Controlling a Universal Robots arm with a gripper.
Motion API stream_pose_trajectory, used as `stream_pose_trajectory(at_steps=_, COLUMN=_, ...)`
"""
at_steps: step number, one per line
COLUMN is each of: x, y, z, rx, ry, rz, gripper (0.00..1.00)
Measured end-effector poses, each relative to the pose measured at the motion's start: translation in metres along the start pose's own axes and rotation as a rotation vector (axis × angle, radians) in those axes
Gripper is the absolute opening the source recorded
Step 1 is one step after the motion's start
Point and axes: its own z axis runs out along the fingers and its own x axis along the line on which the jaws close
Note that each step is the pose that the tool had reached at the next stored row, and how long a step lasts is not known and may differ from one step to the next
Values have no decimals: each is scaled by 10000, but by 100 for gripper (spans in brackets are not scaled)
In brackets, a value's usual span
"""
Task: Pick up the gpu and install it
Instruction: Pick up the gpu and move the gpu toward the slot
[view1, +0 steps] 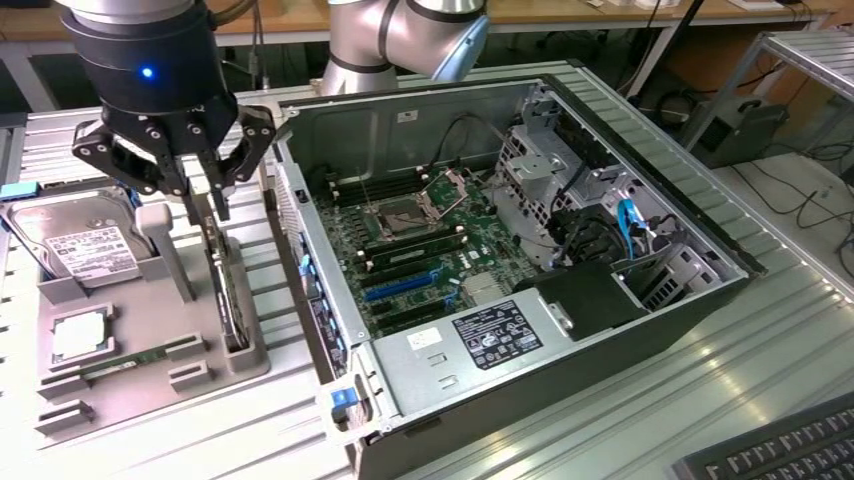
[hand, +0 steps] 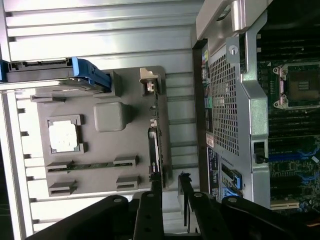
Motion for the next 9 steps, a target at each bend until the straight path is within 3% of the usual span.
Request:
stream_pose_trajectory(at_steps=1, x=1, y=0, z=15, rx=0, ry=-1, rz=0, gripper=30)
stream_pose_trajectory(at_steps=2, x=4, y=0, z=41, rx=1, ry=0, rz=0, gripper=36)
stream_pose_trajectory(at_steps=9, x=56, y=-11, z=201, rx=2, ry=0, rz=44, gripper=36)
